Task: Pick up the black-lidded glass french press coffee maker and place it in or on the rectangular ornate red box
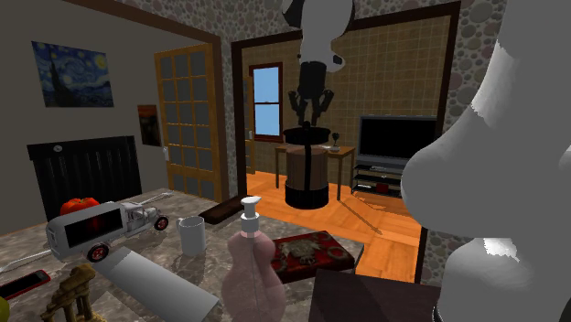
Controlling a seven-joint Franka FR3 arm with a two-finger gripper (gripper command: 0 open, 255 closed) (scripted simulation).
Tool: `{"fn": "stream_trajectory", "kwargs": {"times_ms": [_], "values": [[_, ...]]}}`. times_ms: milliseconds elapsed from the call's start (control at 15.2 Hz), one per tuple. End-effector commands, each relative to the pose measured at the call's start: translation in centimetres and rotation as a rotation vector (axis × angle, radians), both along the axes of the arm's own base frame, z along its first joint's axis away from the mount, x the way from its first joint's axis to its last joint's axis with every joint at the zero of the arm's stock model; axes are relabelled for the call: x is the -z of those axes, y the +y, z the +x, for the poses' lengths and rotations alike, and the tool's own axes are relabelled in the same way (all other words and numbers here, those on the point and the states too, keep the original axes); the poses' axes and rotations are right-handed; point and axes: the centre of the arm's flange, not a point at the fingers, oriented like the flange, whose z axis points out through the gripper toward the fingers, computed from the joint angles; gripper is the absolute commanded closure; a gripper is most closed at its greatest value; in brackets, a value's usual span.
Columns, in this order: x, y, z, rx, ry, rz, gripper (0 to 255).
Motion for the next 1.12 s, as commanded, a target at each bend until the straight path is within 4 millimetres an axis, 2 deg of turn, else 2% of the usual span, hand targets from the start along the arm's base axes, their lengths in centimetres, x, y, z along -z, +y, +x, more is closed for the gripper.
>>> {"fn": "stream_trajectory", "kwargs": {"times_ms": [0, 1056], "values": [[0.9, 0.0, -0.1, 0.0, -0.003, 0.002, 255], [9.3, 0.0, -0.1, 0.0, -0.003, 0.002, 255]]}}
